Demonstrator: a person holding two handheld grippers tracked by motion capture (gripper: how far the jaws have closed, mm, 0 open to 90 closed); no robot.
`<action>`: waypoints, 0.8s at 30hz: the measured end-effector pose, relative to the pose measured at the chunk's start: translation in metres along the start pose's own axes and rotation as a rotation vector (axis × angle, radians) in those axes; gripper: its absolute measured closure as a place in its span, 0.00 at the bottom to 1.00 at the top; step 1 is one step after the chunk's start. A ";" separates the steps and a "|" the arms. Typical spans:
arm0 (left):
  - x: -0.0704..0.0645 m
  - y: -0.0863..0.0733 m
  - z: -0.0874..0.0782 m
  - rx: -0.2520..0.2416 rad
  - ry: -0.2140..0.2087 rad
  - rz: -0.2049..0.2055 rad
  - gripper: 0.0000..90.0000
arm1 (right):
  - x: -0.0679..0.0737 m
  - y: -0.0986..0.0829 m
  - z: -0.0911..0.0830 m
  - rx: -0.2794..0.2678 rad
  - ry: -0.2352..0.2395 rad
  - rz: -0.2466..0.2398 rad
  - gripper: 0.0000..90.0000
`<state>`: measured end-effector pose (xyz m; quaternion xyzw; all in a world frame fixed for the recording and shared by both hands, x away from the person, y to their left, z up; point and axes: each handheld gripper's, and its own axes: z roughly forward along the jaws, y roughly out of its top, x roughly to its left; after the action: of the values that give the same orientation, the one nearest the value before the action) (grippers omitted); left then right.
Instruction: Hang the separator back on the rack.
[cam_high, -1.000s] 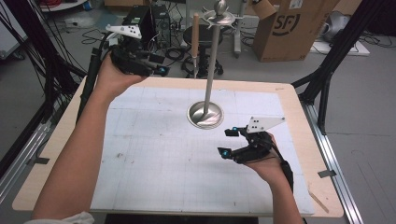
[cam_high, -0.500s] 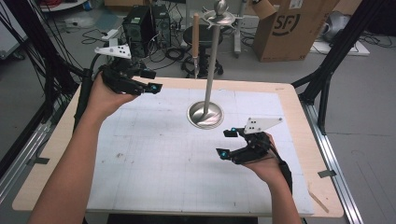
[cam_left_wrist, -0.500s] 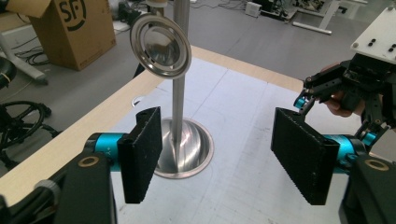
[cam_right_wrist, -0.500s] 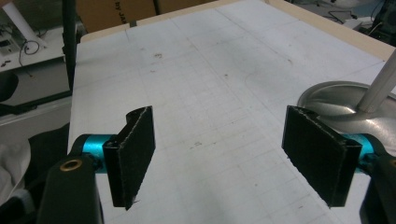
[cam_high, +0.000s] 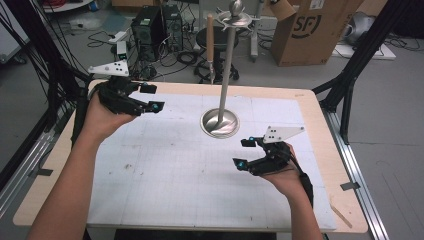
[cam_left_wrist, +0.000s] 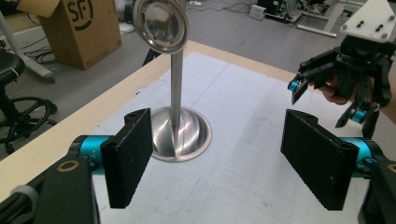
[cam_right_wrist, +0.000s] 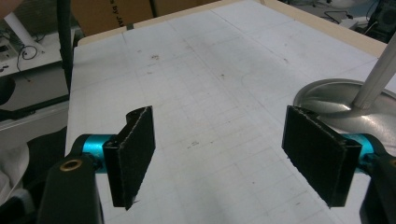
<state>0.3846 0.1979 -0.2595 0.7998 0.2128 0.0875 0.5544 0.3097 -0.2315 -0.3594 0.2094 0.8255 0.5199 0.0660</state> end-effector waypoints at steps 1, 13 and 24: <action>-0.001 -0.002 -0.001 0.000 -0.003 -0.004 0.29 | 0.000 -0.001 0.000 -0.002 0.001 0.004 0.28; -0.017 -0.026 0.000 0.004 -0.029 0.032 0.22 | 0.000 -0.004 -0.005 -0.018 -0.002 0.016 0.28; -0.030 -0.058 -0.009 -0.054 -0.048 0.019 0.19 | 0.001 -0.007 -0.004 -0.018 0.000 0.018 0.28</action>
<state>0.3405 0.2096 -0.3066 0.7884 0.1894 0.0794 0.5799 0.3062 -0.2370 -0.3634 0.2161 0.8189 0.5279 0.0634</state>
